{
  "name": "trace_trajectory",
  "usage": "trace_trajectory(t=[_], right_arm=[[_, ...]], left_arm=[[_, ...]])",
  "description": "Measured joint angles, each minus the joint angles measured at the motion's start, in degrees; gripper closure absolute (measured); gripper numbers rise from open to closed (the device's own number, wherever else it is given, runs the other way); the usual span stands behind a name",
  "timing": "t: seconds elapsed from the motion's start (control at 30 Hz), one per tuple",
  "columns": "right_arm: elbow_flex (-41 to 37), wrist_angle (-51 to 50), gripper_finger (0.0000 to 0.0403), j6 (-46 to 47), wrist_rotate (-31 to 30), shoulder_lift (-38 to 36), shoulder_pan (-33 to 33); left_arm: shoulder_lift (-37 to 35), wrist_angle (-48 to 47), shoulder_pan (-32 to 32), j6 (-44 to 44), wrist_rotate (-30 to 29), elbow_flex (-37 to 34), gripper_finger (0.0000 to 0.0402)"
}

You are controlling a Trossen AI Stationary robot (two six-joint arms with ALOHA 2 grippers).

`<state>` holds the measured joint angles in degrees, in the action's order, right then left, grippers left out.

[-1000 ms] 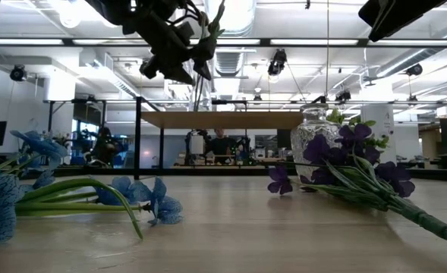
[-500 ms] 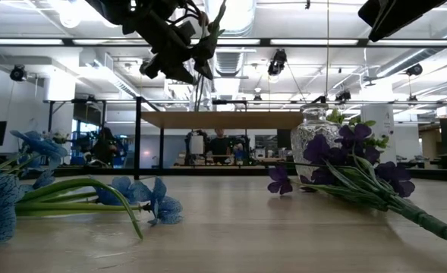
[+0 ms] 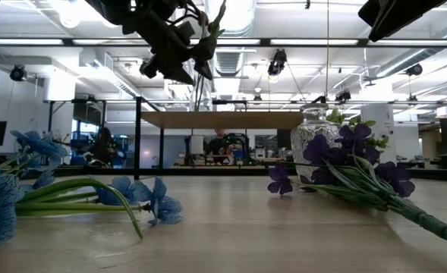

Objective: Pick and place flowers into a vace then onto a shelf
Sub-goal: Put the left transparent vase with the tulips on the shelf

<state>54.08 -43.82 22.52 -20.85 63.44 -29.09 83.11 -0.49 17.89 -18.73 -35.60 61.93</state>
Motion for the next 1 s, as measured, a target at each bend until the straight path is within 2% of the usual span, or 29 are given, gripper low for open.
trace_trajectory(t=[0.57,0.83,1.0], right_arm=[[0.0,0.0,0.0346,0.0,0.0,0.0,0.0],[0.0,0.0,0.0346,0.0,0.0,0.0,0.0],[0.0,0.1,0.0346,0.0,0.0,0.0,0.0]], left_arm=[[0.0,0.0,0.0,-0.4,5.0,0.0,0.0131],[0.1,0.0,0.0,-0.4,5.2,0.0,0.013],[0.1,0.0,0.0,-0.4,5.2,-0.1,0.0105]])
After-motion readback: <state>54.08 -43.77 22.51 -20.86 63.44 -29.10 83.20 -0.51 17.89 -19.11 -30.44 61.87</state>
